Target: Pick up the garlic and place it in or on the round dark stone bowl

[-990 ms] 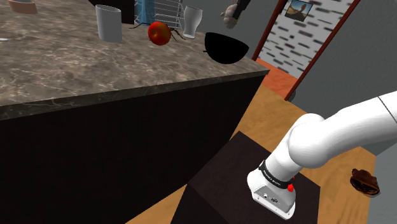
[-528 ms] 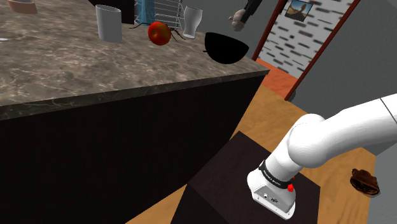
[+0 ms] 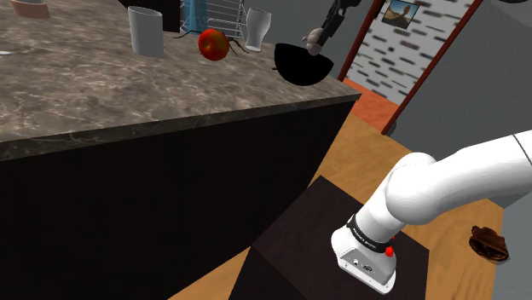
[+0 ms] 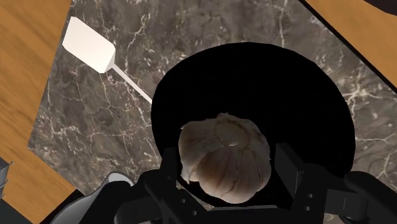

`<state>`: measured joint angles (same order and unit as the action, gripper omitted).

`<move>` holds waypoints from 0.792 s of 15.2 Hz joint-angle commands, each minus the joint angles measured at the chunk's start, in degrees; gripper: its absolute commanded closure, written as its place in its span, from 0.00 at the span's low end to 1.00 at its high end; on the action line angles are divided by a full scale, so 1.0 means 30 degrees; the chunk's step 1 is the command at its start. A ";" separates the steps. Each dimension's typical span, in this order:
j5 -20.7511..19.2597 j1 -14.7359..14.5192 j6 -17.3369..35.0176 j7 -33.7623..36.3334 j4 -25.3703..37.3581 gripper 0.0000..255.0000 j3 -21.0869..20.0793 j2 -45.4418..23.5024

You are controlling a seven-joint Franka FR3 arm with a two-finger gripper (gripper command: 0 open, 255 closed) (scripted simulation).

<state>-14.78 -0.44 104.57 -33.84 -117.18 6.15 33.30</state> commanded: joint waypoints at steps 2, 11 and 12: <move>-0.0078 0.0016 0.0706 0.0178 -0.1028 1.00 0.0015 0.0289; -0.0090 0.0047 0.0916 0.0211 -0.1309 1.00 0.0012 0.0358; -0.0097 0.0062 0.0862 0.0136 -0.1288 0.00 0.0061 0.0408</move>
<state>-15.08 -0.29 107.44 -33.36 -120.58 6.25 34.56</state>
